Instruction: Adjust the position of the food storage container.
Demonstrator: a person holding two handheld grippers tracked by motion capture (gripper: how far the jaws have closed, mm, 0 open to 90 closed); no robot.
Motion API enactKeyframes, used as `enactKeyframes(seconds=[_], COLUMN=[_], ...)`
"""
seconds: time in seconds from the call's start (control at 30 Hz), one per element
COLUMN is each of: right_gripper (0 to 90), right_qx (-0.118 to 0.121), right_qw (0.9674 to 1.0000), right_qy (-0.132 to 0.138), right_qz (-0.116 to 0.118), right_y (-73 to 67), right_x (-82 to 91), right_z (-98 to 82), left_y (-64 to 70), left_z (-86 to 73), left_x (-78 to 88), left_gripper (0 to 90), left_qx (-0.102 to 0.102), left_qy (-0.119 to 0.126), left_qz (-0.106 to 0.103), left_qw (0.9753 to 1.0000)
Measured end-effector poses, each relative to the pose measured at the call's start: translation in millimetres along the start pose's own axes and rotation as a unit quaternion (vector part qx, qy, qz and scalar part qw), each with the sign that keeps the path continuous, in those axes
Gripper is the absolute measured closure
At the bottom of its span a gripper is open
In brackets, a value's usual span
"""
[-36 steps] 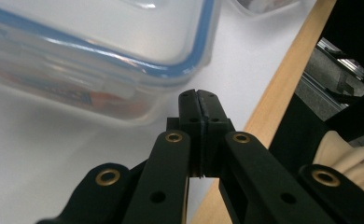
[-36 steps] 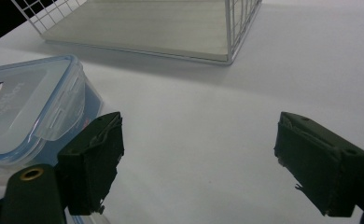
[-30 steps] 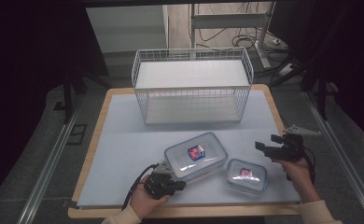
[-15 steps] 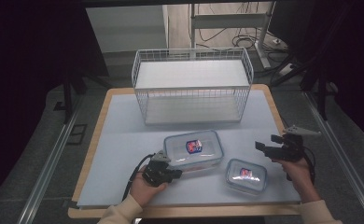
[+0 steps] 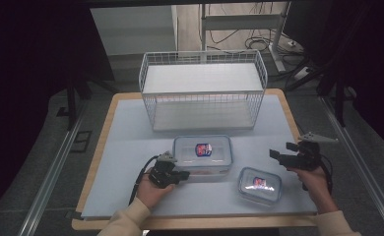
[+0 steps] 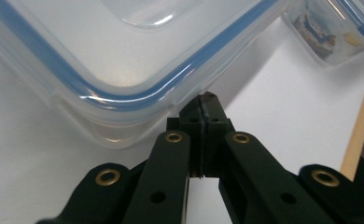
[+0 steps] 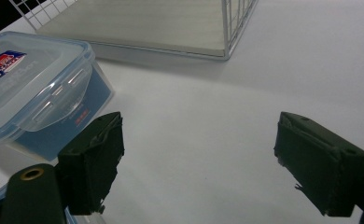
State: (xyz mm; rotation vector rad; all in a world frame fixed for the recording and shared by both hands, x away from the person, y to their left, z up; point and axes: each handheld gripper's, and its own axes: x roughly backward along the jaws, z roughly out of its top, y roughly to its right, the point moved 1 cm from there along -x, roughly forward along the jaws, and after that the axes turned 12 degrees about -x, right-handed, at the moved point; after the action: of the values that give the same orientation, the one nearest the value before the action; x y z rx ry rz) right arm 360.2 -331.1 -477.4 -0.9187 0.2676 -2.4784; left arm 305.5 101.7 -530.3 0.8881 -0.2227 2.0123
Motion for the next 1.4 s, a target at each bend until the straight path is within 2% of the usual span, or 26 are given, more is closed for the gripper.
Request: enactKeyframes(seconds=[0.2, 0.43, 0.63, 0.77, 0.8, 0.9, 0.97, 1.03, 1.1, 1.13, 1.2, 1.23, 1.27, 1.3, 1.33, 1.4], right_gripper=[15.3, 15.3, 15.2, 14.1, 13.5, 13.4, 13.5, 13.5, 13.5, 13.4, 13.0, 12.9, 12.9, 12.9, 12.6, 12.4], right_qx=[0.001, 0.001, 0.005, 0.008, 0.01, 0.014, 0.011, 0.017, 0.014, 0.013, 0.014, 0.011, 0.009, 0.009, 0.008, 0.01], right_qw=[1.0, 1.0, 1.0, 0.9998, 0.9995, 0.9991, 0.999, 0.9985, 0.9984, 0.9982, 0.998, 0.9976, 0.9976, 0.9976, 0.9972, 0.9968], right_qy=[-0.001, -0.001, 0.0, 0.0, 0.004, 0.008, 0.006, 0.002, 0.0, -0.002, -0.006, -0.01, -0.011, -0.011, -0.012, -0.013], right_qz=[0.0, 0.001, 0.008, 0.017, 0.028, 0.04, 0.042, 0.053, 0.055, 0.058, 0.062, 0.067, 0.068, 0.068, 0.073, 0.078], right_y=[-0.1, -0.1, -2.2, -4.5, -7.1, -11.5, -13.3, -17.5, -18.7, -19.9, -21.8, -24.7, -25.8, -25.8, -29.2, -32.2], right_x=[-0.6, -0.5, 1.0, 1.2, 2.2, 4.4, 5.2, 6.1, 5.7, 5.3, 4.8, 4.4, 4.4, 4.4, 4.7, 5.3], right_z=[-0.3, -0.4, 0.5, 0.7, 1.4, 3.4, 3.9, 4.3, 4.4, 4.2, 4.3, 4.7, 4.9, 4.9, 5.3, 5.8], left_y=[-5.6, -6.3, -2.0, -4.9, -7.5, -12.1, -13.5, -12.1, -12.2, -13.1, -14.9, -16.3, -17.3, -18.3, -19.0, -20.8], left_z=[0.7, -0.7, -9.1, -13.3, -14.0, -14.8, -15.0, -15.8, -15.7, -15.0, -13.8, -13.4, -12.9, -12.3, -11.8, -10.4], left_x=[0.0, 1.7, 23.8, 41.6, 48.5, 57.4, 59.1, 63.9, 65.6, 67.4, 70.2, 71.6, 72.5, 73.7, 75.5, 78.3], left_gripper=[90.0, 90.0, 90.0, 90.0, 89.5, 86.9, 81.9, 76.8, 64.9, 64.9, 48.5, 37.5, 32.8, 32.8, 25.2, 22.2], left_qx=[0.009, 0.012, 0.028, 0.043, 0.047, 0.055, 0.054, 0.045, 0.047, 0.052, 0.06, 0.066, 0.069, 0.073, 0.077, 0.084], left_qy=[0.002, 0.004, 0.03, 0.053, 0.061, 0.072, 0.073, 0.084, 0.087, 0.087, 0.088, 0.091, 0.091, 0.089, 0.092, 0.094], left_qz=[0.004, 0.005, -0.004, 0.005, 0.011, 0.018, 0.013, 0.027, 0.03, 0.033, 0.042, 0.045, 0.046, 0.048, 0.054, 0.056], left_qw=[0.9999, 0.9999, 0.9991, 0.9977, 0.997, 0.9957, 0.9958, 0.9951, 0.9946, 0.9943, 0.9934, 0.9927, 0.9924, 0.9921, 0.9913, 0.9904])
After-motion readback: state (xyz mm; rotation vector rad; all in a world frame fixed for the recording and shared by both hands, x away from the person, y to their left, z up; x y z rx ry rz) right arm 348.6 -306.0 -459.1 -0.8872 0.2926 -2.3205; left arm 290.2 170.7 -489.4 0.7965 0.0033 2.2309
